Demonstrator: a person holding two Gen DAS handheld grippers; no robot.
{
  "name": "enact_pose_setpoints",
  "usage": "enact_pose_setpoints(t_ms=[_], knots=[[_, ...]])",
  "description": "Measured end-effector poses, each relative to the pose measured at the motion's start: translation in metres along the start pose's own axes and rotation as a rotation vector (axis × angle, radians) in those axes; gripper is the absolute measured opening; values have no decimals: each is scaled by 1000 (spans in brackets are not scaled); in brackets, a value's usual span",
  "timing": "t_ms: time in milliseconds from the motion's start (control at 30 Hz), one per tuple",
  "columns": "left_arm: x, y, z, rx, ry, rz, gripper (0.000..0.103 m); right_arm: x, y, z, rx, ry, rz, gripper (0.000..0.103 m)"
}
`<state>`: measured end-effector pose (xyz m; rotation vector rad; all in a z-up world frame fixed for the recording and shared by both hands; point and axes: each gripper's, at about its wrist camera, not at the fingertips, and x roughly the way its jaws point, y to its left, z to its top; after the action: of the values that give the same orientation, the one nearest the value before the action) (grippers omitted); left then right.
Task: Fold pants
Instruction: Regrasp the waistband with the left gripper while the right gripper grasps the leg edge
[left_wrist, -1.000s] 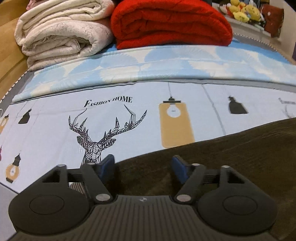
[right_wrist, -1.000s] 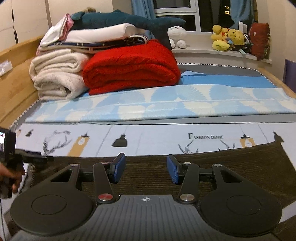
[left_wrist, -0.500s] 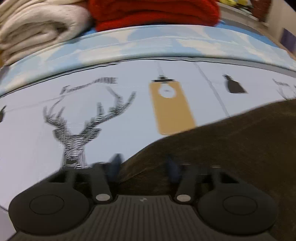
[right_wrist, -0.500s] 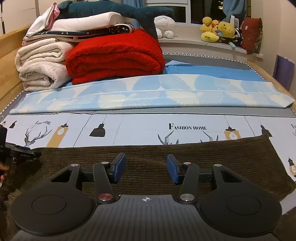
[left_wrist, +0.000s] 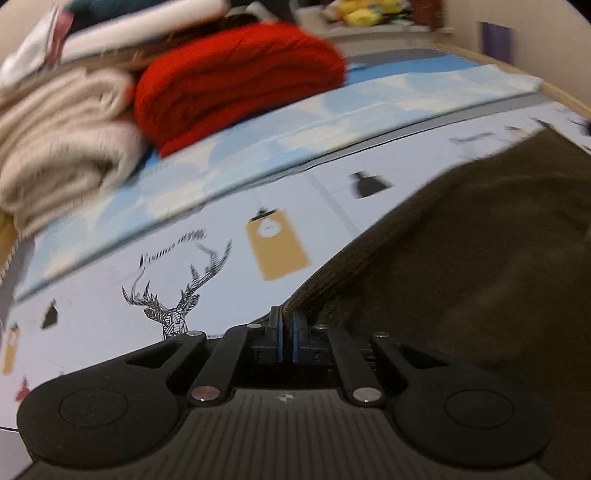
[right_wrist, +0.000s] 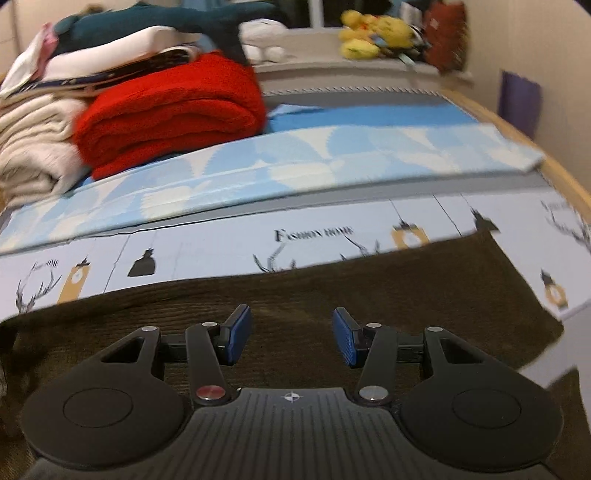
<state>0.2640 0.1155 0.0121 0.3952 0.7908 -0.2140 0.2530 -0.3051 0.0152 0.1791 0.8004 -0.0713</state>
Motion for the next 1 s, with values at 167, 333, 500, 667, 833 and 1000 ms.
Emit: enact_pose_setpoints(t_ms=[167,333,500,667,833,1000], knots=[[-90,-56,-46,138,-40,-69,3,-11,-19,-10,71,12,-22,51],[-124,-89,-111,227,23,-101,3,-26,-43,-25,139,30,-32,51],[-123,-44,-138,-57,93,-127,12,-29,-66,-35,204,64,-39,51],[-107,16,-159,-545,215,-333,42,-26,-89,-39,290,77,-45,51],[-60,32,-173,-775,362,-398,62,-16,-104,-37,366,79,-29,51],[-29,43,-172,-856,433,-325,69,3,-115,-29,448,83,35,51]])
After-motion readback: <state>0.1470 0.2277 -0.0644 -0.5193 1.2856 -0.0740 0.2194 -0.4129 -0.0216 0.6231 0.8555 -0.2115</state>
